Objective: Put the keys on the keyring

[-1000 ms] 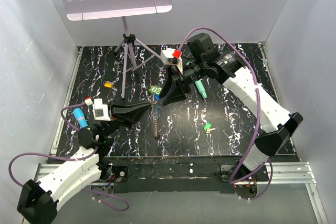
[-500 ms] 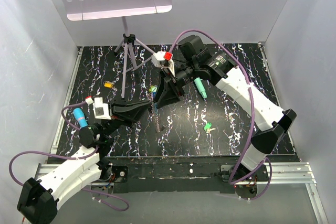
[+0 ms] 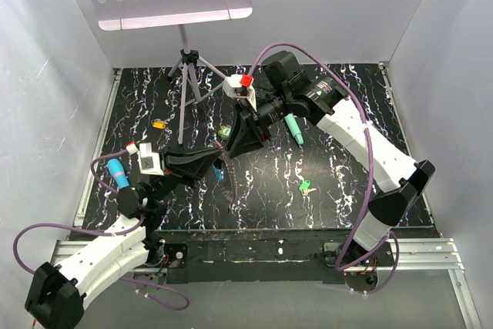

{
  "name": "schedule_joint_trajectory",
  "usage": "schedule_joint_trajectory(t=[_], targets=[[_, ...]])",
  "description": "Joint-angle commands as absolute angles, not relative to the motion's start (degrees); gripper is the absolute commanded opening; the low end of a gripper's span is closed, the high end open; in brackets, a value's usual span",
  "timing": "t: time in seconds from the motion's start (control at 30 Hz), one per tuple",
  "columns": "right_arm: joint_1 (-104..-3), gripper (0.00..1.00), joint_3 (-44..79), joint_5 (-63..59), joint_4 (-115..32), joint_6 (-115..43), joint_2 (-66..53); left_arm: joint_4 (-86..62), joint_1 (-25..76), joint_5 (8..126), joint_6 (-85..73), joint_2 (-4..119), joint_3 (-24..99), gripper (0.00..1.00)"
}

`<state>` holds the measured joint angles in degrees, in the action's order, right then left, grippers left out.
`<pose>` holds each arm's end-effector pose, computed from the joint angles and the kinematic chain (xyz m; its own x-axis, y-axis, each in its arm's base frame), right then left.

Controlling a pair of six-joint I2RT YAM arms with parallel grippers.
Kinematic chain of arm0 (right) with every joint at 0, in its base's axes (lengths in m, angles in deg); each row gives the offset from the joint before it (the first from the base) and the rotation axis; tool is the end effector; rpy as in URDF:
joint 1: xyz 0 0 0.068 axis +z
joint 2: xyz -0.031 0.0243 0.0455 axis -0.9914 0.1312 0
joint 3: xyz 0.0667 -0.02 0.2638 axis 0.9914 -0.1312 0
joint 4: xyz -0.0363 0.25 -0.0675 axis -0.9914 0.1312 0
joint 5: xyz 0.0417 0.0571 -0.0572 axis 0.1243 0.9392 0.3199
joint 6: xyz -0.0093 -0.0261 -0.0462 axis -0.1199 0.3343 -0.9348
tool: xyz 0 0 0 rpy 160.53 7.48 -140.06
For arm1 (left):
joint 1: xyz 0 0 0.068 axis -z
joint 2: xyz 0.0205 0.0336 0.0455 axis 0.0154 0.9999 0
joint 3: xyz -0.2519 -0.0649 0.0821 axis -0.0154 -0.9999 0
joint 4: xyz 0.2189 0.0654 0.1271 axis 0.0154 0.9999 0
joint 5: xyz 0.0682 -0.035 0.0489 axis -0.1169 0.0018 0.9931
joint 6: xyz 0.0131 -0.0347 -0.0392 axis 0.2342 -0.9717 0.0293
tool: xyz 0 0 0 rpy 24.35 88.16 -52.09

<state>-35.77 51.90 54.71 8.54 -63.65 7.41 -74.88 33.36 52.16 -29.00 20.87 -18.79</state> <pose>0.2077 0.2671 0.4469 -0.0787 -0.3105 -0.9473 -0.9087 -0.3685 0.1963 0.1103 -0.0922 0.3097 0.0207 -0.6472 -0.7620 0.9394 0.2734 -0.2066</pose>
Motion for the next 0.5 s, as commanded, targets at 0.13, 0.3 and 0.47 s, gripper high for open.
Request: schedule_joint_trajectory(t=[0.13,0.3,0.47], targets=[[-34.74,0.35,54.18,53.92,4.78,-60.72,8.30,-76.13,33.49,53.76,-28.89,20.21,-18.69,0.00],[-34.48,0.20,53.83,53.65,4.34,-60.45,8.47,-76.22,33.49,54.03,-28.98,20.03,-18.87,0.00],[-34.48,0.01,53.83,53.74,5.21,-62.11,7.86,-75.35,33.49,54.47,-28.98,19.42,-19.13,0.00]])
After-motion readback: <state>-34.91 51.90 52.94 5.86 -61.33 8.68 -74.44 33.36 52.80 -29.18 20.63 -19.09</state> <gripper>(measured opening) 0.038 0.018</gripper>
